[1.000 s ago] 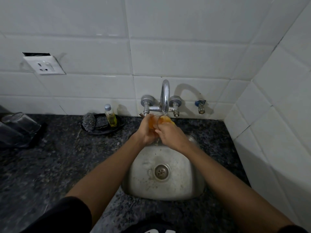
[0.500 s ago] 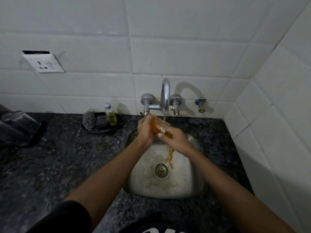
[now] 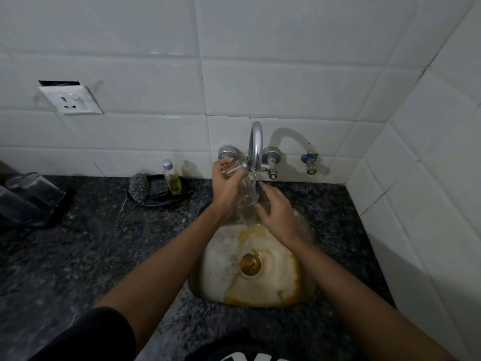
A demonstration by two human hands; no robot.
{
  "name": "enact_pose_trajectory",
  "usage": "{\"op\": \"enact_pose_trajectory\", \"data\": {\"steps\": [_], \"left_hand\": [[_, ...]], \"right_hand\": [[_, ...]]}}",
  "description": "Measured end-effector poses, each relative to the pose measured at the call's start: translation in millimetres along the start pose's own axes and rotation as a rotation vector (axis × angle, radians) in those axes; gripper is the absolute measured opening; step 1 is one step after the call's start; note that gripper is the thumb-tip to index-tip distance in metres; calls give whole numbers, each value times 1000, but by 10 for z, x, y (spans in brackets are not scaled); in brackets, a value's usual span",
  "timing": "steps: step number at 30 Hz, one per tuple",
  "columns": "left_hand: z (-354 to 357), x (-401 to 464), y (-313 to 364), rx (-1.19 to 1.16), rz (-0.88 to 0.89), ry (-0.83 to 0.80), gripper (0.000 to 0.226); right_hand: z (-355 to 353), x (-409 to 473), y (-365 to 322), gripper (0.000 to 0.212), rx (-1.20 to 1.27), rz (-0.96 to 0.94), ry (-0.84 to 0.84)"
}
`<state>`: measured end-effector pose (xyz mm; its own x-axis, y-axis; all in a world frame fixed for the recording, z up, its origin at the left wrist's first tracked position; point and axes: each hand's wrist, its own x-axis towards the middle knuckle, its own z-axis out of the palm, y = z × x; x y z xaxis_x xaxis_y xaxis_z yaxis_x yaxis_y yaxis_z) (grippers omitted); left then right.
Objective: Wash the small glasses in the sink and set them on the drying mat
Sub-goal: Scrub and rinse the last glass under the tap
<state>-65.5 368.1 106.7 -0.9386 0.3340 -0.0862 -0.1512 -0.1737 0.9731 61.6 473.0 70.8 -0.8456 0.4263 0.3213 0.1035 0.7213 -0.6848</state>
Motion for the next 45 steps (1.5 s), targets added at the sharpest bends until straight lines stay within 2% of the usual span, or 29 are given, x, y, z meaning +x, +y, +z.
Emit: {"op": "enact_pose_trajectory", "data": {"steps": [4,6,8,11,13,16,19,24,25,27,29,30,32,34,35,36,38,40,42,44,45], "left_hand": [[69,82,59,-185,-186,35,39],[71,142,69,-359,-345,-7,56],[33,147,79,-378,-468,-117,69],[-20,130,87,-422,-479,-320,46],[-52,140,67,-466,-495,-405,53],[-45,138,79,-328,-479,-433,54],[-25,106,77,-214,-452,-393,32],[-70,66,-57,-383,-453,-348,37],[-75,59,-51,-402,-449,-360,40],[-71,72,-48,-345,-454,-405,52],[-61,89,-29,-282,-469,-388,47],[-66,103,-32,-267,-466,-357,41],[-88,117,-42,-273,-463,-315,36],[-104,97,-71,-372,-498,-307,35],[-104,89,-75,-422,-525,-319,37],[-104,90,-77,-448,-533,-340,41],[-92,99,-69,-348,-515,-386,49],[-81,116,-54,-239,-499,-373,44],[-81,162,-73,-238,-468,-311,40],[-55,131,-74,-272,-457,-316,35],[-37,111,-74,-300,-482,-331,41]], "right_hand": [[34,50,-164,56,-44,-218,60],[45,75,-243,54,-29,-279,98],[47,117,-289,50,27,-274,154],[38,210,-331,43,148,-164,250],[8,247,-359,41,139,-146,264],[-70,266,-385,36,43,-282,245],[-65,263,-320,34,-62,-412,198],[36,308,-450,42,75,-100,244],[20,321,-444,42,51,-139,229],[-14,305,-386,41,-102,-348,155],[-27,284,-279,43,-226,-535,113],[-10,270,-258,43,-226,-542,121],[33,238,-328,41,-107,-408,189],[48,243,-415,41,-8,-259,238],[34,246,-424,43,-18,-264,216],[17,244,-402,45,-68,-328,182],[-33,244,-294,47,-208,-539,118],[-71,266,-190,47,-281,-626,102],[-39,261,-215,48,-183,-469,138],[-1,262,-297,44,-57,-279,189],[3,262,-320,44,-56,-265,182]]}}
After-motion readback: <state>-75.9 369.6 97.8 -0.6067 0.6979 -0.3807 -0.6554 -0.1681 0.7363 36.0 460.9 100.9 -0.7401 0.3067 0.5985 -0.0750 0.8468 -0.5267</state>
